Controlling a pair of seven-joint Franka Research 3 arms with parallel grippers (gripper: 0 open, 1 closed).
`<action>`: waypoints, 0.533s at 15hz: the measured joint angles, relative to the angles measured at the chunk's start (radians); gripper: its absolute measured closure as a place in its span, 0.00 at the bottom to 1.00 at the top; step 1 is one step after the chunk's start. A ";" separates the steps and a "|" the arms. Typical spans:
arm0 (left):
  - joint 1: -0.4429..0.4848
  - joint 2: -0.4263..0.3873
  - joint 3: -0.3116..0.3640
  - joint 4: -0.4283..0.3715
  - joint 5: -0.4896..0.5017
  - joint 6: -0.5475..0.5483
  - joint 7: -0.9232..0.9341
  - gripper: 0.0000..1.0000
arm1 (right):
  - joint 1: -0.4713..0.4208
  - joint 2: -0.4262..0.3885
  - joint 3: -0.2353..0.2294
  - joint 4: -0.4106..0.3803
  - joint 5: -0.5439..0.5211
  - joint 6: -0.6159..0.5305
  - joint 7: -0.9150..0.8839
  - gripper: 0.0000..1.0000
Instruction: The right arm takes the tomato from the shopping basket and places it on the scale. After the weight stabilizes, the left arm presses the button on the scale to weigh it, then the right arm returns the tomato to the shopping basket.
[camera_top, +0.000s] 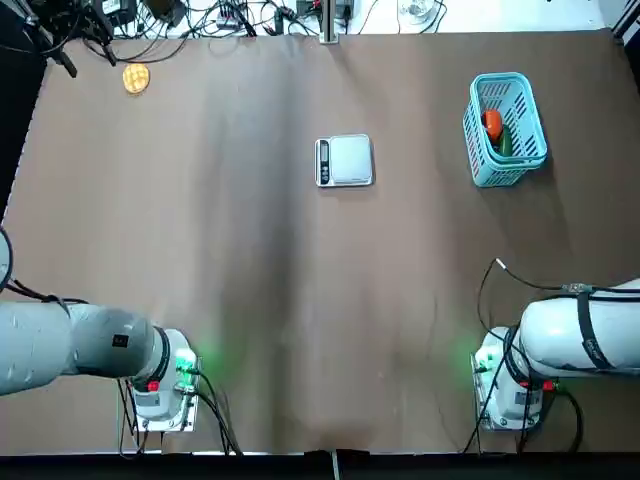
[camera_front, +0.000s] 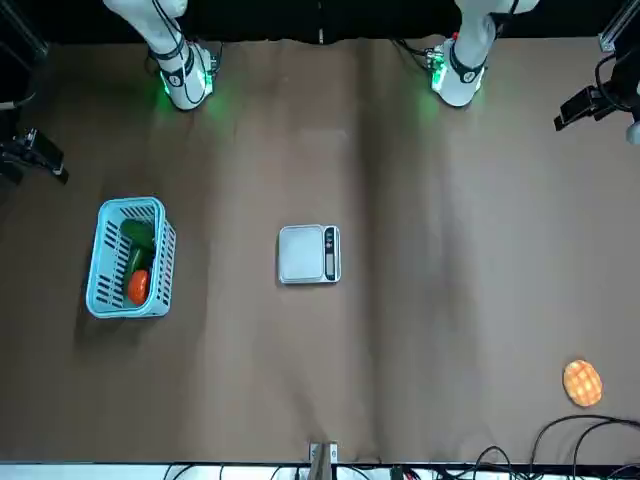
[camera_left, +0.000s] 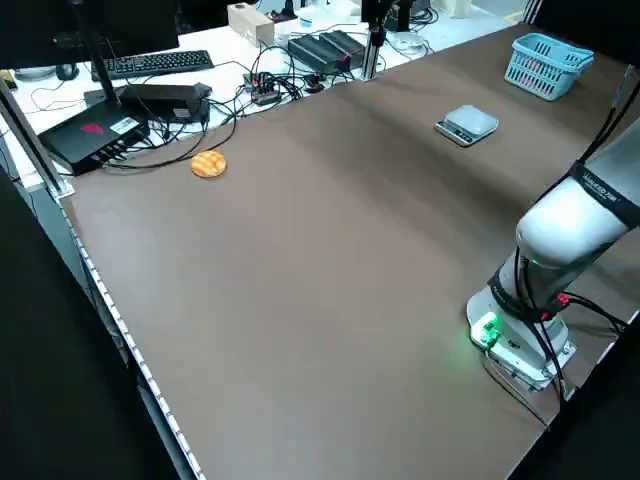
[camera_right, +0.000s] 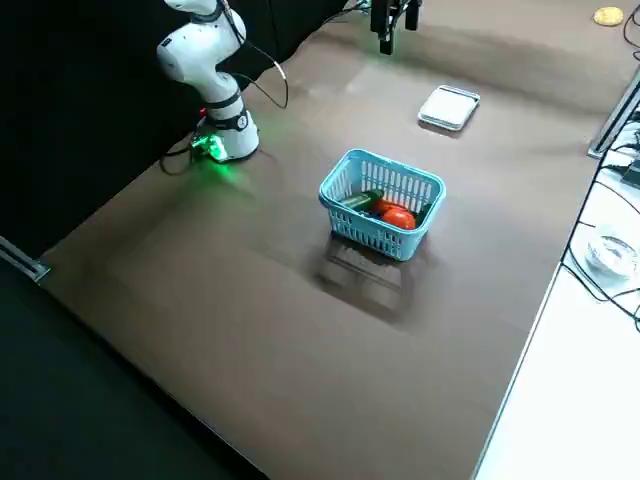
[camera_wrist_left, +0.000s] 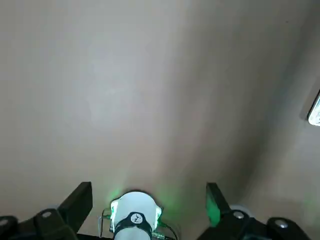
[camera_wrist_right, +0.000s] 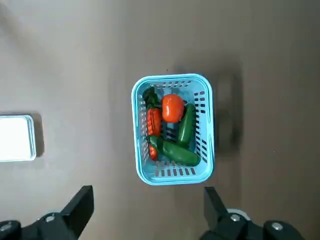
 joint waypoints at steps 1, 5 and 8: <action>0.008 0.001 0.001 -0.002 0.000 0.000 0.001 0.00 | 0.000 0.000 0.000 0.000 0.000 0.001 0.000 0.03; 0.020 0.026 -0.004 0.004 0.003 0.005 0.049 0.00 | 0.000 0.001 -0.001 -0.068 0.000 0.075 0.000 0.07; 0.014 0.061 -0.011 0.031 0.006 0.013 0.179 0.00 | -0.001 0.012 -0.003 -0.187 -0.002 0.228 0.000 0.08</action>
